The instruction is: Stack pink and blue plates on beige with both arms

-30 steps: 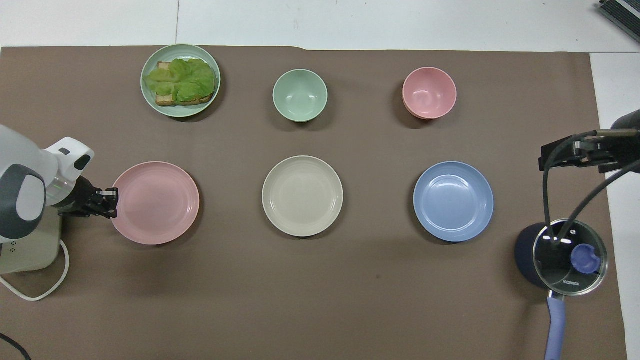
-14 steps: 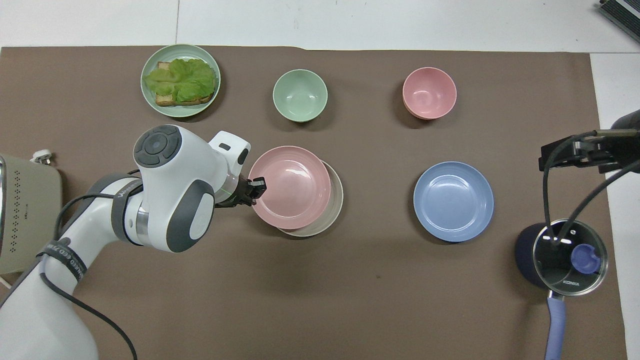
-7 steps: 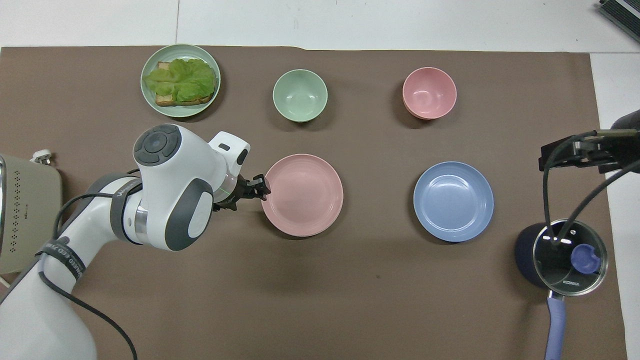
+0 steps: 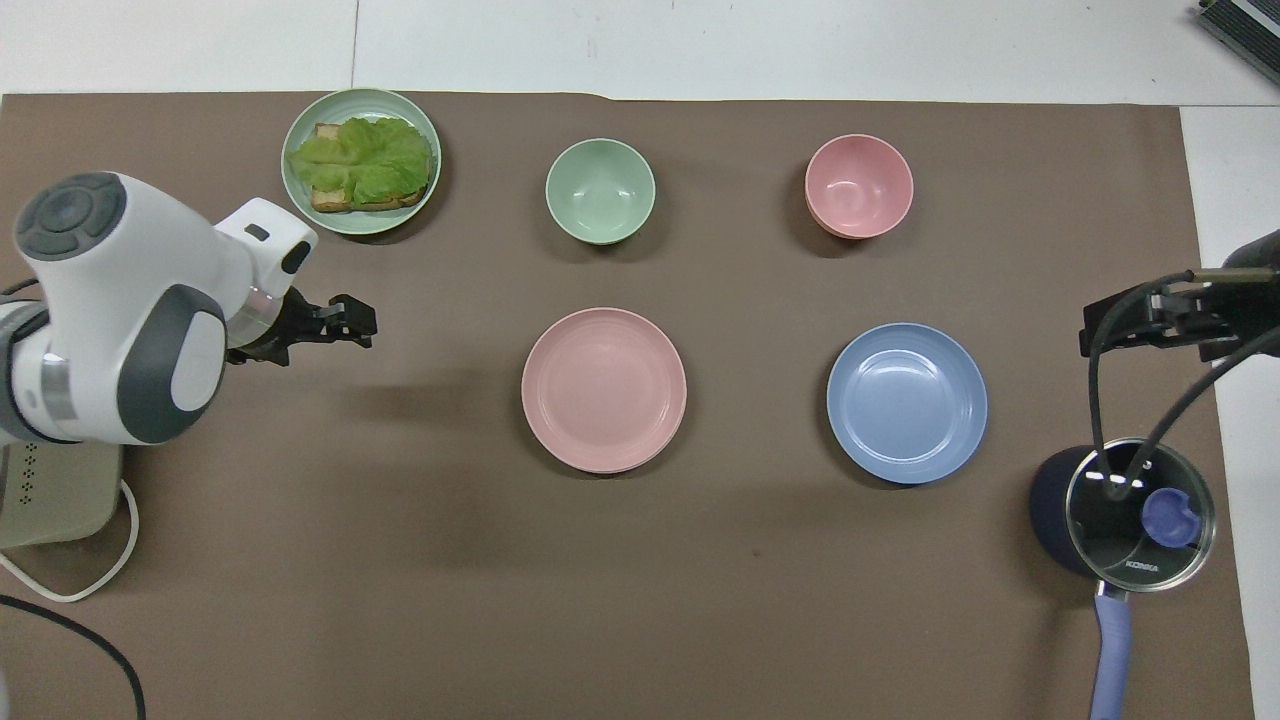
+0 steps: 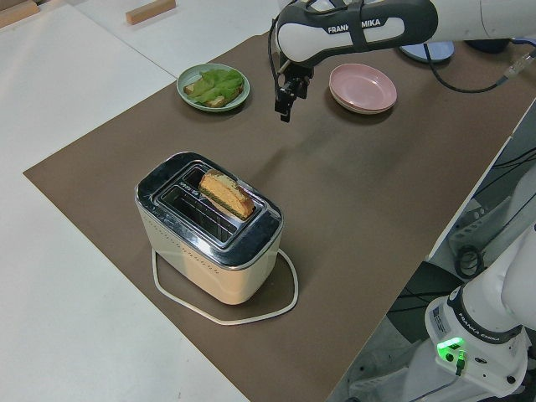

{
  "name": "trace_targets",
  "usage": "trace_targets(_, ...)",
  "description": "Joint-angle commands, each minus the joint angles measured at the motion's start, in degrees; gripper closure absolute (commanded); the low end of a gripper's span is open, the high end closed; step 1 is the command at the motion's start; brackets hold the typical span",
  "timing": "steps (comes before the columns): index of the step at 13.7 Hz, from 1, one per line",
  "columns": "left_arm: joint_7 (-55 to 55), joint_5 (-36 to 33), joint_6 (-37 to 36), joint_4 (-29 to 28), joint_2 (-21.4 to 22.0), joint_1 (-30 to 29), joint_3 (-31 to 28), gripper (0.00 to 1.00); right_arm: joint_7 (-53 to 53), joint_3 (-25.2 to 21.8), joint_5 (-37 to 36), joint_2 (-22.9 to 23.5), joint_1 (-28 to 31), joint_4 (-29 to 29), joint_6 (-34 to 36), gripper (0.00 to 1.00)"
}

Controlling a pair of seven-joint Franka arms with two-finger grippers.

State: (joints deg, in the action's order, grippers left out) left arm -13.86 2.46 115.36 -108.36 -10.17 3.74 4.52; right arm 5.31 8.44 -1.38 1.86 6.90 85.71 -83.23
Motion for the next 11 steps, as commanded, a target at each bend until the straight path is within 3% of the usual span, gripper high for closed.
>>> trace_targets(1, 7.3, -2.2, -5.9, 3.5, 4.0, -4.8, 0.5, 0.0, -0.3, 0.2, 0.3, -0.3, 0.6, 0.1, 0.3, 0.0)
trace_targets(4, 10.0, -2.3, -12.6, 11.7, 5.1, -6.5, 0.4, 0.0, -0.2, 0.3, 0.5, -2.1, 0.7, 5.1, -9.5, 0.0)
trace_targets(6, 9.9, -2.7, -17.5, 17.1, 5.0, -6.4, 0.4, 0.0, -0.5, 0.2, 0.6, -3.2, 0.9, 8.7, -12.5, 0.0)
trace_targets(7, 9.9, -2.7, -18.9, 18.3, 5.1, -6.3, 0.5, 0.0, -1.9, 0.2, 0.6, -3.2, 1.5, 10.6, -13.0, 0.0)
trace_targets(11, 9.8, -2.5, -20.2, 18.4, 8.1, -6.1, 0.9, 0.0, -8.1, 0.1, 2.9, -2.7, 5.3, 23.4, -28.5, 0.0)
